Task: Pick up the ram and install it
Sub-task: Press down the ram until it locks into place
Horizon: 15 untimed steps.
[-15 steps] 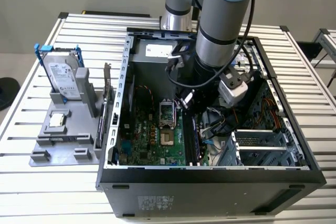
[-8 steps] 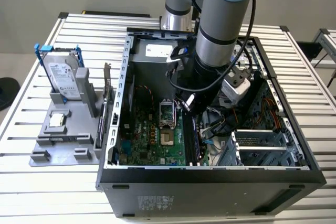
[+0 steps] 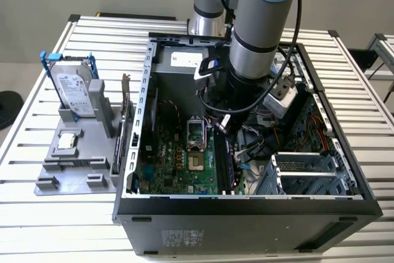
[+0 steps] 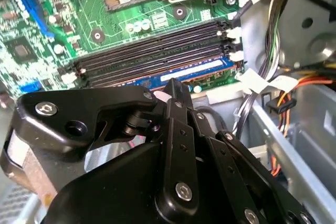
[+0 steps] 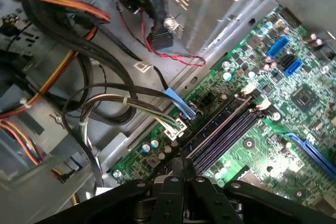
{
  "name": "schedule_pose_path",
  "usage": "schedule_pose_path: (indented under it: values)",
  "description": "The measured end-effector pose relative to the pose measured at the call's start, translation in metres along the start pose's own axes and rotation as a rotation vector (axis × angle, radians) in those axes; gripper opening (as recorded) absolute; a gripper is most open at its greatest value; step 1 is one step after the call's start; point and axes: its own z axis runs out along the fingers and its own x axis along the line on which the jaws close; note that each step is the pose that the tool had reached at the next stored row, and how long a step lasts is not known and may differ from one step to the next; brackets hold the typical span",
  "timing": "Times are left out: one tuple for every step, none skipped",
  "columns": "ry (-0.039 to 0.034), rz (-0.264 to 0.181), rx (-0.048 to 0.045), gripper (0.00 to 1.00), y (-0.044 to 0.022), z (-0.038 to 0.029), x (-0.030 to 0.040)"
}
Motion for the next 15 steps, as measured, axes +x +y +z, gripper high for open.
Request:
schedule_pose_path:
  values:
    - [0.0003,-0.02,0.0,0.0,0.0,0.0,0.0]
    - [0.0005,-0.037,0.0001,0.0,0.0,0.0,0.0]
    - [0.0008,-0.057,0.0003,0.0,0.0,0.0,0.0]
    - [0.0011,-0.073,0.0003,0.0,0.0,0.0,0.0]
    - [0.0013,-0.092,0.0004,0.0,0.0,0.0,0.0]
    - [0.0016,-0.11,0.0005,0.0,0.0,0.0,0.0]
    - [0.0018,-0.128,0.0005,0.0,0.0,0.0,0.0]
    - [0.0021,-0.147,0.0006,0.0,0.0,0.0,0.0]
    - [0.0024,-0.166,0.0007,0.0,0.0,0.0,0.0]
    - [0.0026,-0.182,0.0008,0.0,0.0,0.0,0.0]
    - [0.0029,-0.201,0.0009,0.0,0.0,0.0,0.0]
    - [0.0032,-0.22,0.001,0.0,0.0,0.0,0.0]
    - [0.0035,-0.237,0.0011,0.0,0.0,0.0,0.0001]
    - [0.0038,-0.256,0.0012,0.0,0.0,0.0,0.0]
    - [0.0041,-0.274,0.0013,0.0,0.0,0.0,0.0]
